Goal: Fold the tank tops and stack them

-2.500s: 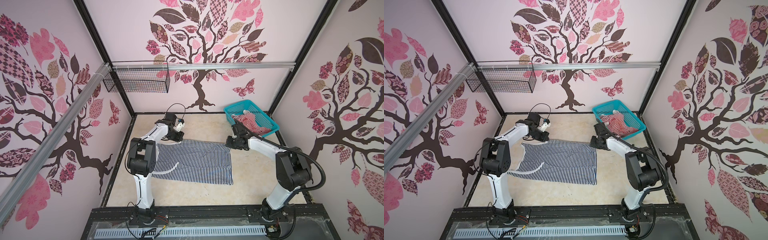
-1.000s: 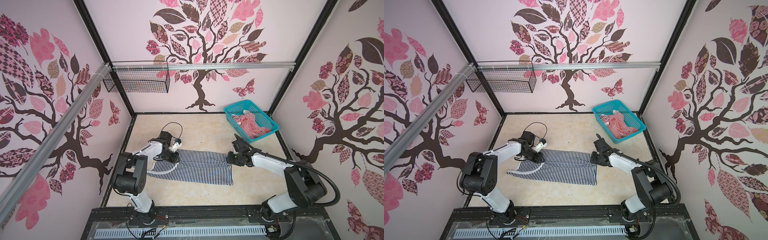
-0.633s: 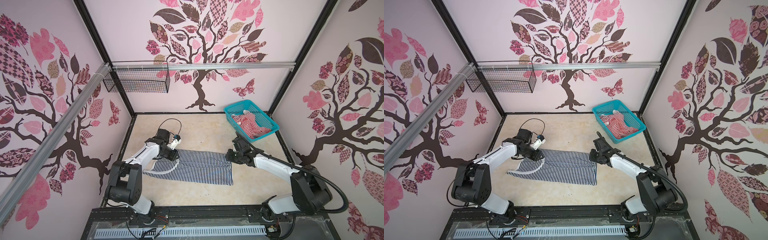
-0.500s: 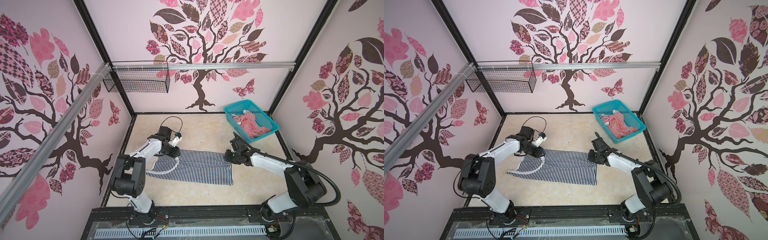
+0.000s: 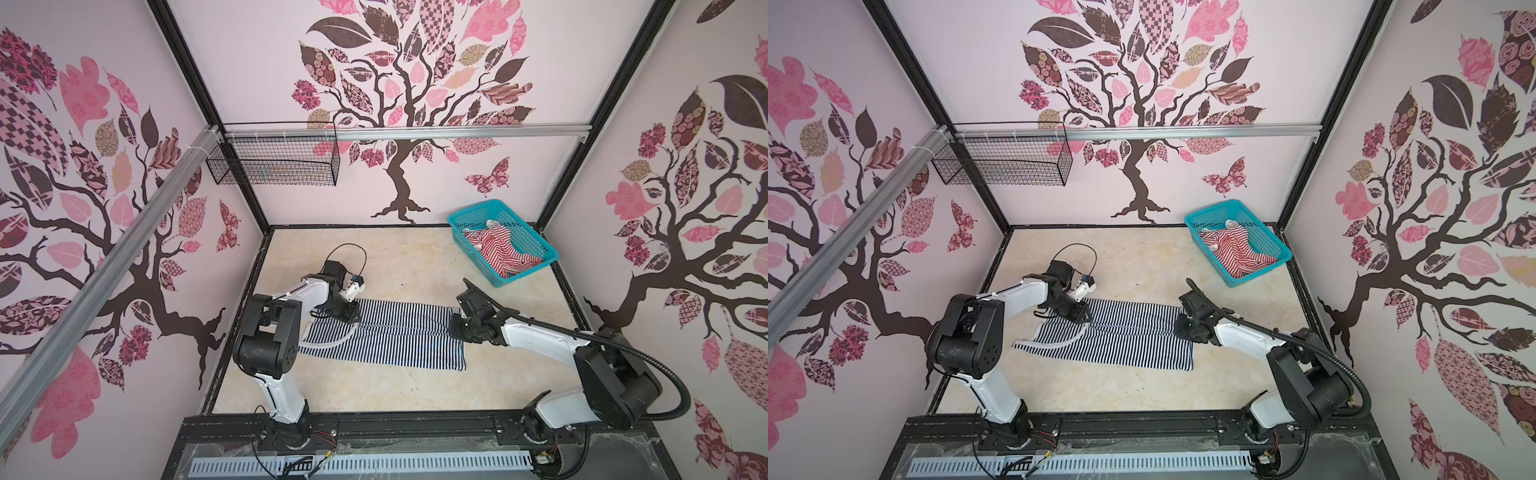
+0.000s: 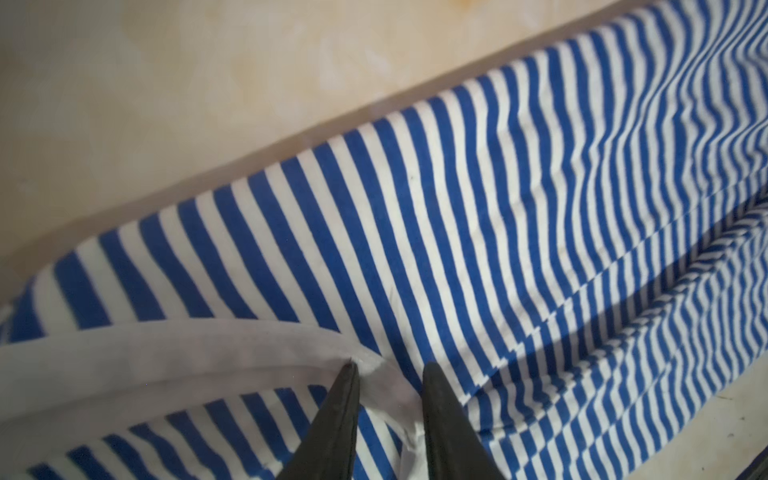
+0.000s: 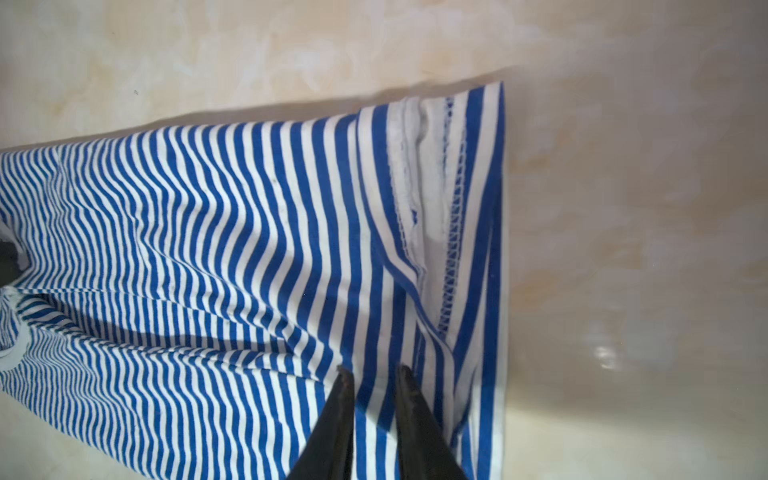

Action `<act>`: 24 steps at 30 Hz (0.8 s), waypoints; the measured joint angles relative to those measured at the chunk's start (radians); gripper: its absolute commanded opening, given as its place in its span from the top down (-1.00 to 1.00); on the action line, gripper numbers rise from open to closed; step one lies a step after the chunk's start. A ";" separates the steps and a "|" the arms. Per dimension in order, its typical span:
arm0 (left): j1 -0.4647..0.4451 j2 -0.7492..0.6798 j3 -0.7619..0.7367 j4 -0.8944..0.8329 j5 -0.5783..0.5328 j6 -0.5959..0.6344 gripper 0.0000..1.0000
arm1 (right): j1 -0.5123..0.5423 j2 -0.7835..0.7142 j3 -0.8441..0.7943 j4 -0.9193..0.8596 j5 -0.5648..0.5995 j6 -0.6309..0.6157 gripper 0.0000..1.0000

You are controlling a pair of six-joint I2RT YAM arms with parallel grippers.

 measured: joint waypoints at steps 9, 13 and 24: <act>0.025 -0.090 0.001 -0.031 -0.068 0.034 0.31 | 0.000 0.000 0.022 -0.014 0.002 0.012 0.52; 0.109 -0.092 0.102 -0.038 -0.086 0.037 0.15 | 0.001 0.010 0.071 -0.005 -0.002 0.022 0.45; 0.298 0.022 0.264 0.019 -0.223 0.044 -0.05 | 0.016 0.122 0.091 0.060 -0.030 0.047 0.40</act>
